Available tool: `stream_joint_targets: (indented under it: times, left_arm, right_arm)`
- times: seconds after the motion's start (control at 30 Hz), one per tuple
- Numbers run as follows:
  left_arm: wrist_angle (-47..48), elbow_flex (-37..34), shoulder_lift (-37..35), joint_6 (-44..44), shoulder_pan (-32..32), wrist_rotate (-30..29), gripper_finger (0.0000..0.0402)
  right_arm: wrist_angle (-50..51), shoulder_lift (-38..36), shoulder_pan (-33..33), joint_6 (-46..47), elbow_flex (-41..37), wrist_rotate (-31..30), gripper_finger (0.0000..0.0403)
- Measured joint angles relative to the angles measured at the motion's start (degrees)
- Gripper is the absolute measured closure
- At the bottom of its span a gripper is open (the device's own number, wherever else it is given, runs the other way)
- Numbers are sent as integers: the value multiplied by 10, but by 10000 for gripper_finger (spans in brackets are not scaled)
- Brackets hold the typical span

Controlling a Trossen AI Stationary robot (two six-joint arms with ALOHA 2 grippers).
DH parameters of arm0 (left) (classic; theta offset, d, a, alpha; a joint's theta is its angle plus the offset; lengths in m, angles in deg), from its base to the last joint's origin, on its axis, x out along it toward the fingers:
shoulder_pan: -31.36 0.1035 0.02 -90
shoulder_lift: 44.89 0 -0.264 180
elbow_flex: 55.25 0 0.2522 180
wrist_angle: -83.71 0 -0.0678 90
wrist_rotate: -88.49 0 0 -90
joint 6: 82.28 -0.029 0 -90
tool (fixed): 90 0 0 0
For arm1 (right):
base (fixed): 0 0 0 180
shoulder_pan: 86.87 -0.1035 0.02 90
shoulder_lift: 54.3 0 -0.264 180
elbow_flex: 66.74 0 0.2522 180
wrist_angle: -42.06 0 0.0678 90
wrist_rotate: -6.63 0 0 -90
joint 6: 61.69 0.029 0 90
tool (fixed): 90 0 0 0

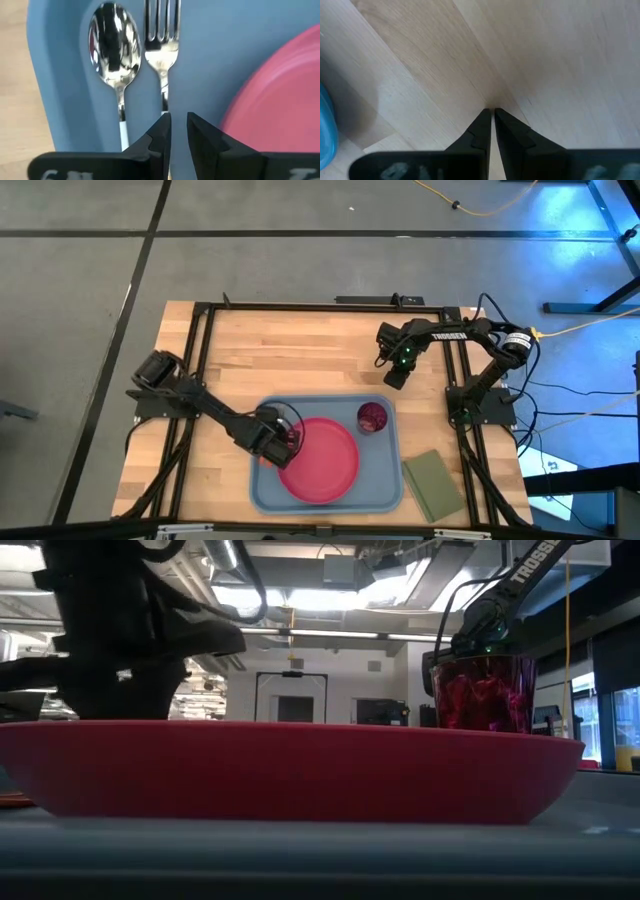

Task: Pick and place plate/cup/fork/spoon on tray
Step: Put the orange white fork on the blue tray to the right side of the orange white spoon

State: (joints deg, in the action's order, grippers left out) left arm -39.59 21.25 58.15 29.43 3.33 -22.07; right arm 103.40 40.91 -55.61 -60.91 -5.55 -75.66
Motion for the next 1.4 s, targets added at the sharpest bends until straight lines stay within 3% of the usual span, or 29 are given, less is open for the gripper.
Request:
stream_joint_targets:
  times: [0.27, 0.37, 0.5, 0.63, 1.03, 1.4]
  left_arm:
    - [9, 0, -51, -56, 19, -7, 346]
    - [15, 0, -67, -88, 24, -35, 346]
    - [23, 0, -67, -163, 47, -76, 346]
    - [24, 0, -50, -228, 93, -57, 346]
    - [-125, 1, -32, -408, 172, -35, 347]
    - [-147, 0, 8, -393, 160, -13, 347]
  right_arm:
    - [0, 0, 0, 0, 0, 0, 370]
    - [1, 0, 0, 0, 0, 0, 370]
    - [1, 0, 0, 0, 0, 0, 370]
    - [1, 0, 0, 1, 0, 0, 370]
    - [0, 0, 0, 0, 0, 0, 370]
    - [0, -1, 0, -5, 0, 1, 370]
